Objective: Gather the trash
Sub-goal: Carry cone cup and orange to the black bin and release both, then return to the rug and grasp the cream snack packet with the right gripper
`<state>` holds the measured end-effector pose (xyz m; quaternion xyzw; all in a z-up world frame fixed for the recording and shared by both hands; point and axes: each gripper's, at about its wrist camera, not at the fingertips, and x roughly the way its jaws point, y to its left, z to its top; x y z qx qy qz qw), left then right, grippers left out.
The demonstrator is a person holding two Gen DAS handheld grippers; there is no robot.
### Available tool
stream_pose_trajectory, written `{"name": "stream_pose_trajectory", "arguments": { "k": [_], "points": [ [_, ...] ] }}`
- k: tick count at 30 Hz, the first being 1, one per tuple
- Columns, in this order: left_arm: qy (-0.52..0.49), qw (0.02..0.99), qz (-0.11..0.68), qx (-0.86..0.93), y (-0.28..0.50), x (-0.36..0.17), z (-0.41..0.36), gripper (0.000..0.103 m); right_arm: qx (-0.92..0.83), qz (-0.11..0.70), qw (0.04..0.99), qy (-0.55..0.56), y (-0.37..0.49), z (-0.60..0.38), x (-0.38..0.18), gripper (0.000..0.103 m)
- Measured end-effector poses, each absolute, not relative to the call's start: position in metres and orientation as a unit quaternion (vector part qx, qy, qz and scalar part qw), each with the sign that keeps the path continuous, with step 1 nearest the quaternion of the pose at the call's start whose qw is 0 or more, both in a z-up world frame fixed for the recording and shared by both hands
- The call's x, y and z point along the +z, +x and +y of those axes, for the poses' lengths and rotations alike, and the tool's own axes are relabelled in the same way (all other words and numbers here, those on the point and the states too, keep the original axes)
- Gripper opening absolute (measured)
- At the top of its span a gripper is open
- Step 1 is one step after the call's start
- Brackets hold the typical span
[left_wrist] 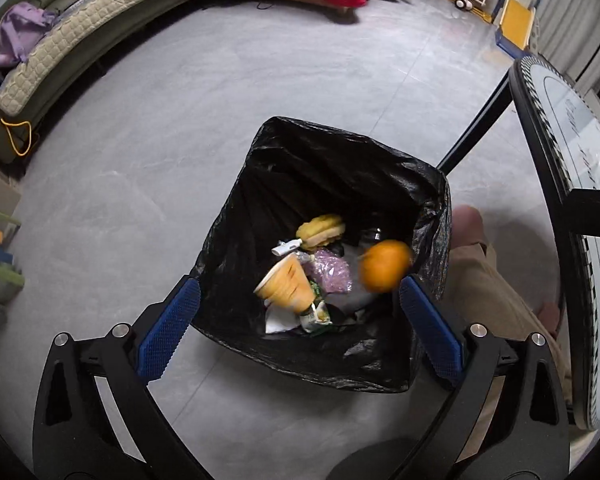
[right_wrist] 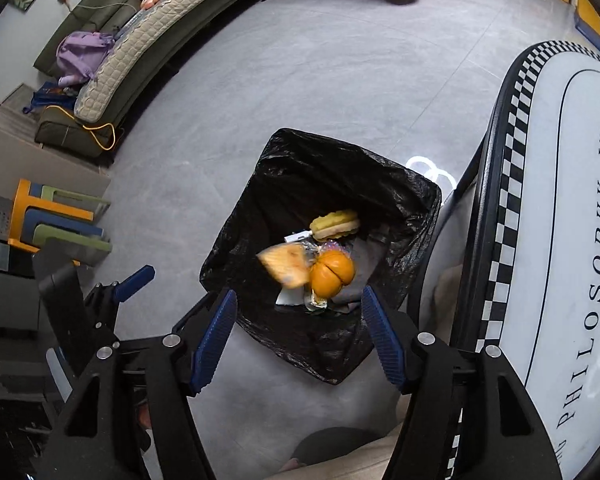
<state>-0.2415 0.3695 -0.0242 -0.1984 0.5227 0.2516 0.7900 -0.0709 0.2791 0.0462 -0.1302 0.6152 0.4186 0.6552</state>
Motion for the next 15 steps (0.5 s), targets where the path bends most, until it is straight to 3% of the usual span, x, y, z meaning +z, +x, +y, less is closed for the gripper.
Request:
{"name": "stream_pose_trajectory", "arguments": {
  "k": [15],
  "points": [
    [-0.159, 0.812, 0.518, 0.218, -0.214, 0.003, 0.331, 0.097, 0.433, 0.596, 0.667, -0.115, -0.069, 0.243, 0.069, 0.066]
  ]
}}
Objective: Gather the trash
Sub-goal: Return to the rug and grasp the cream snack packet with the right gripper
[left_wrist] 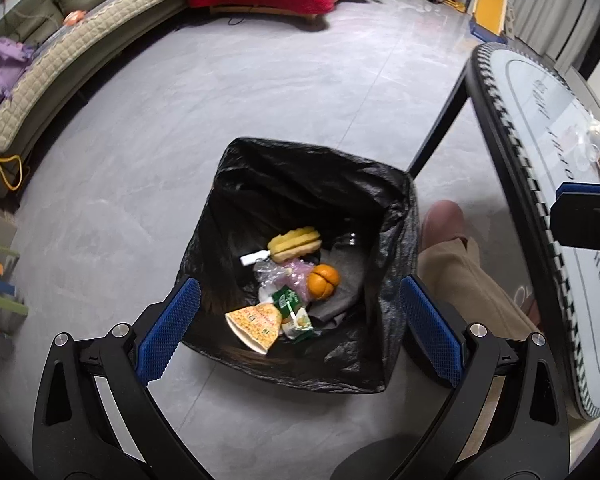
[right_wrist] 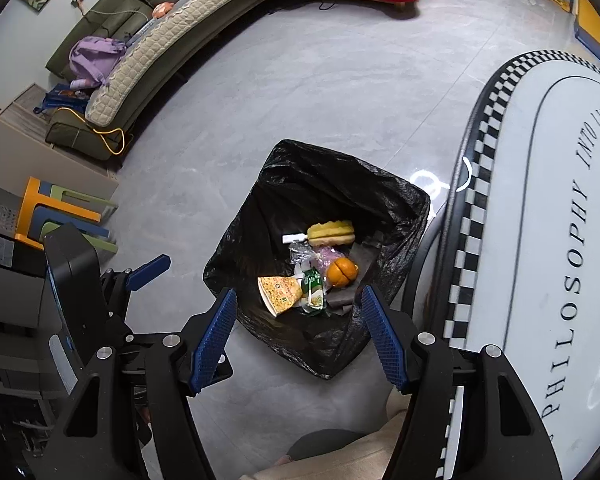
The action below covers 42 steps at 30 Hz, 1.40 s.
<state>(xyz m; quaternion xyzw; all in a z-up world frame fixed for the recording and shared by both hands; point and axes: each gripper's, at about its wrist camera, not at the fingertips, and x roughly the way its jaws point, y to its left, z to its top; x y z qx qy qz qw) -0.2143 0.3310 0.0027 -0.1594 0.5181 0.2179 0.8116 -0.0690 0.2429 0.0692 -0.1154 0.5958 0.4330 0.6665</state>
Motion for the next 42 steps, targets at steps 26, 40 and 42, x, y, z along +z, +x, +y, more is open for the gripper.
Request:
{"name": "stream_pose_trajectory", "arguments": {
  "k": [26, 40, 42],
  "points": [
    [-0.034, 0.85, 0.523, 0.054, -0.052, 0.06, 0.138, 0.097, 0.289, 0.578, 0.762, -0.044, 0.049, 0.018, 0.102, 0.066],
    [0.001, 0.845, 0.535, -0.02, 0.025, 0.054, 0.065, 0.097, 0.208, 0.592, 0.773, -0.096, 0.131, -0.057, 0.076, 0.071],
    [0.002, 0.843, 0.538, -0.027, 0.034, 0.055, 0.061, 0.097, 0.204, 0.593, 0.771, -0.111, 0.141, -0.06, 0.072, 0.073]
  ]
}}
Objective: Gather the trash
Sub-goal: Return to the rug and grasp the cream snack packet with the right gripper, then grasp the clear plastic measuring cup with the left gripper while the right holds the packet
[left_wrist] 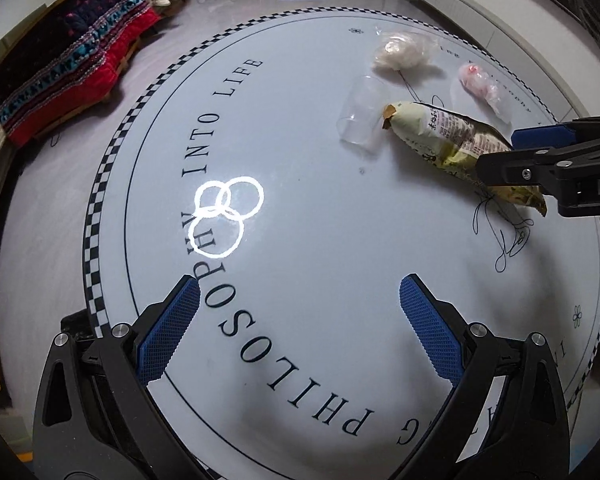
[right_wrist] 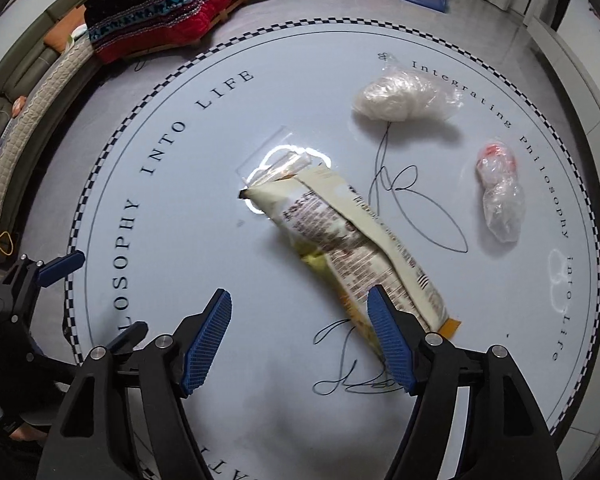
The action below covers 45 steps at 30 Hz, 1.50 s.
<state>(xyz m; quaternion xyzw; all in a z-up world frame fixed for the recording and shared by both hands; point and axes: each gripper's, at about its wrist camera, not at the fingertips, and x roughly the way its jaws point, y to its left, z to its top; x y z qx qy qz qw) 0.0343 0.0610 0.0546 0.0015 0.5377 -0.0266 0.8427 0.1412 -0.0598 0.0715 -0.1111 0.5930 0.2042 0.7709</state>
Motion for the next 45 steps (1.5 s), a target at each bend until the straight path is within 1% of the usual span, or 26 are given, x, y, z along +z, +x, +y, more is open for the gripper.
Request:
{"name": "stream_pose_trajectory", "arguments": {
  "k": [4, 11, 14, 15, 17, 18, 20, 27, 36, 39, 42, 43, 44, 45],
  "points": [
    [0.005, 0.842, 0.539, -0.034, 0.05, 0.056, 0.057, 0.097, 0.201, 0.593, 0.766, -0.146, 0.157, -0.062, 0.06, 0.078],
    [0.002, 0.84, 0.541, -0.035, 0.076, 0.055, 0.054, 0.097, 0.21, 0.604, 0.746, -0.185, 0.175, -0.059, 0.031, 0.079],
    [0.006, 0.838, 0.545, -0.035, 0.084, 0.051, 0.052, 0.097, 0.219, 0.614, 0.739, -0.171, 0.182, -0.062, 0.02, 0.078],
    [0.008, 0.837, 0.546, -0.035, 0.087, 0.049, 0.05, 0.097, 0.221, 0.615, 0.738, -0.167, 0.182, -0.062, 0.017, 0.076],
    [0.012, 0.836, 0.548, -0.036, 0.092, 0.047, 0.048, 0.097, 0.23, 0.62, 0.735, -0.152, 0.184, -0.065, 0.013, 0.064],
    [0.013, 0.836, 0.547, -0.036, 0.095, 0.047, 0.047, 0.097, 0.234, 0.621, 0.735, -0.143, 0.184, -0.067, 0.014, 0.06],
    [0.017, 0.837, 0.545, -0.038, 0.099, 0.047, 0.045, 0.097, 0.234, 0.619, 0.739, -0.125, 0.185, -0.073, 0.02, 0.046],
    [0.035, 0.838, 0.542, -0.042, 0.131, 0.044, 0.033, 0.097, 0.224, 0.606, 0.761, -0.063, 0.19, -0.106, 0.052, 0.045],
    [0.047, 0.837, 0.542, -0.062, 0.181, 0.037, 0.014, 0.096, 0.207, 0.614, 0.761, -0.013, 0.215, -0.13, 0.06, 0.045],
    [0.059, 0.835, 0.542, -0.072, 0.187, 0.034, 0.005, 0.09, 0.206, 0.616, 0.76, -0.006, 0.218, -0.128, 0.056, 0.045],
    [0.068, 0.831, 0.545, -0.089, 0.188, 0.031, -0.005, 0.07, 0.204, 0.619, 0.759, -0.001, 0.219, -0.127, 0.053, 0.045],
    [0.066, 0.829, 0.548, -0.092, 0.188, 0.029, -0.006, 0.055, 0.204, 0.619, 0.758, 0.001, 0.219, -0.127, 0.052, 0.045],
    [0.061, 0.827, 0.551, -0.095, 0.189, 0.028, -0.006, 0.044, 0.204, 0.619, 0.758, 0.002, 0.219, -0.128, 0.053, 0.045],
    [0.055, 0.826, 0.553, -0.095, 0.189, 0.026, -0.005, 0.044, 0.204, 0.62, 0.758, 0.003, 0.218, -0.129, 0.053, 0.045]
  ]
}}
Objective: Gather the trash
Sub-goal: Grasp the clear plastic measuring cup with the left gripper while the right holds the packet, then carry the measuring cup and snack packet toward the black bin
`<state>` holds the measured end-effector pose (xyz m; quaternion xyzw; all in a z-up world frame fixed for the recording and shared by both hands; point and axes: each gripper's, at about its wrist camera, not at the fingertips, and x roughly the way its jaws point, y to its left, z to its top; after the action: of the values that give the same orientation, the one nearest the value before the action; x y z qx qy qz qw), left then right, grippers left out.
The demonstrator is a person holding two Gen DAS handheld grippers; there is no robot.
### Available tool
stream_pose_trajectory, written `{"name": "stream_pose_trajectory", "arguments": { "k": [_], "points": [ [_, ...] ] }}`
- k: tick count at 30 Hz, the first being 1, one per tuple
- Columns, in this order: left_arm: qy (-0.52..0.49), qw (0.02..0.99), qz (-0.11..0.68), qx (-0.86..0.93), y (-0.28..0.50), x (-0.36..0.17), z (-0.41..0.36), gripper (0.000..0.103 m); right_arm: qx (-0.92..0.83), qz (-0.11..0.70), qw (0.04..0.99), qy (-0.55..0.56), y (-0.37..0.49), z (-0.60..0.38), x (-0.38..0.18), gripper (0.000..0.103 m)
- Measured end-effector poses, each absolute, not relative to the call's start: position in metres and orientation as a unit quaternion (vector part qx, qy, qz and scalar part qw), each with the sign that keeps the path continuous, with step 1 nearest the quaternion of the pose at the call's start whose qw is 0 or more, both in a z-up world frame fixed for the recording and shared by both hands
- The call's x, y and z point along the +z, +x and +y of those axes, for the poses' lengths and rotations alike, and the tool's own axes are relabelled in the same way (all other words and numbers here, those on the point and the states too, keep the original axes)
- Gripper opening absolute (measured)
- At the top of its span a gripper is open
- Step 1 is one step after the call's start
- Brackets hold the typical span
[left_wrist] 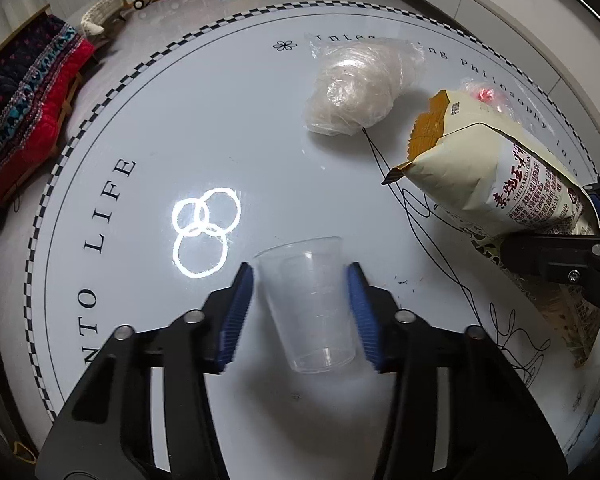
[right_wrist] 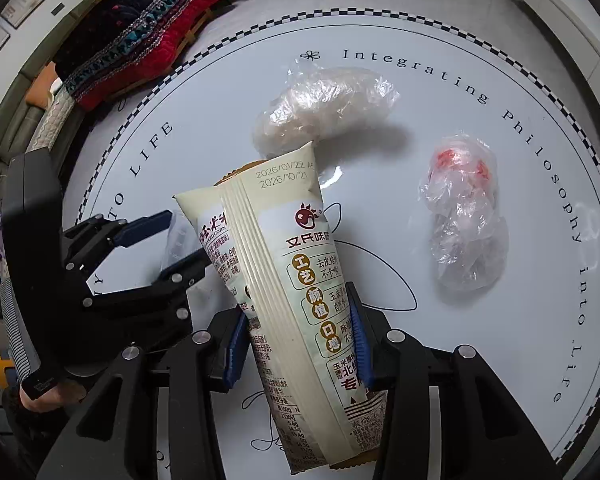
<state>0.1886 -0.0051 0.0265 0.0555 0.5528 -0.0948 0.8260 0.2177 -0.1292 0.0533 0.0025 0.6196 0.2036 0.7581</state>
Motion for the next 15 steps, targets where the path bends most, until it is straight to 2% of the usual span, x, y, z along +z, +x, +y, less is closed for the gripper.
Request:
{"name": "stream_pose_trajectory", "arguments": {
  "k": [6, 15],
  "points": [
    [0.039, 0.825, 0.557, -0.09, 0.177, 0.03, 0.003, 0.043, 0.205, 0.621, 0.756, 0.008, 0.206, -0.125, 0.054, 0.045],
    [0.037, 0.833, 0.546, -0.084, 0.118, 0.058, 0.018, 0.043, 0.218, 0.616, 0.757, 0.006, 0.168, -0.1, 0.073, 0.045]
  ]
}}
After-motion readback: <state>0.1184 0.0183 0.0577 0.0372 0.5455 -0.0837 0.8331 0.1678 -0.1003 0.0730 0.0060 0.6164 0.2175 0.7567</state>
